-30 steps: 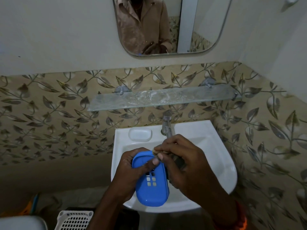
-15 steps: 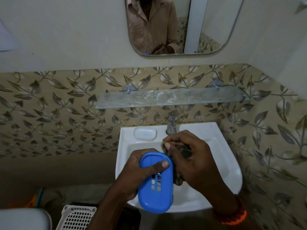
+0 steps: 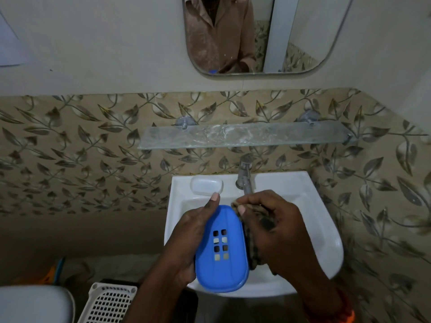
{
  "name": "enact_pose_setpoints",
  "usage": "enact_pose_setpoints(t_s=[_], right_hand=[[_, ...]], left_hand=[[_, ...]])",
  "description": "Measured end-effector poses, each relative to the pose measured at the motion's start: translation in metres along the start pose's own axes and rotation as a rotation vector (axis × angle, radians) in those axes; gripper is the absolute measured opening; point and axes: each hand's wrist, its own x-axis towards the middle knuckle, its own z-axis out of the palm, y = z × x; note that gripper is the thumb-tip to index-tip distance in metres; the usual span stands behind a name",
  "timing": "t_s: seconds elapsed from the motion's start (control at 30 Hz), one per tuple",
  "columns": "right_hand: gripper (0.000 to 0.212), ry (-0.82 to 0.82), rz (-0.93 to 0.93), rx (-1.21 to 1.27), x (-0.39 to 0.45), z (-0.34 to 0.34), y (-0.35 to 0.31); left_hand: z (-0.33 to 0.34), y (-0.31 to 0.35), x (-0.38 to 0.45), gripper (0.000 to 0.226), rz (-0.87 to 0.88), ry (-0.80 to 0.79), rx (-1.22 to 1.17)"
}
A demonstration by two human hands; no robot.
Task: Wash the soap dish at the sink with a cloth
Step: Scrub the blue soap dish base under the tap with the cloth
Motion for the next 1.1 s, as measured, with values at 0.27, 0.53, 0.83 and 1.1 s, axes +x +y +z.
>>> enact_pose_setpoints(t_s=[0.27, 0.53, 0.83, 1.1], right_hand=[[0.009, -0.057, -0.053, -0.017, -0.015, 0.003, -0.008], [0.006, -0.094, -0.138, -0.017, -0.017, 0.004, -0.021], [0.006, -0.011, -0.052, -0.049, 0.016, 0.008, -0.012], [0.007, -0.094, -0.232, -0.148, -0.022, 0.015, -0.017]], left_hand=[[-0.007, -0.003, 0.006, 0.048, -0.014, -0.081, -0.1], [-0.013, 0.001, 0.013, 0.046, -0.079, -0.117, -0.18], [-0.009, 0.005, 0.014, 0.045, -0.015, -0.166, 0.006], [-0.021, 0.003, 0.028, 0.053, -0.159, -0.123, -0.206]])
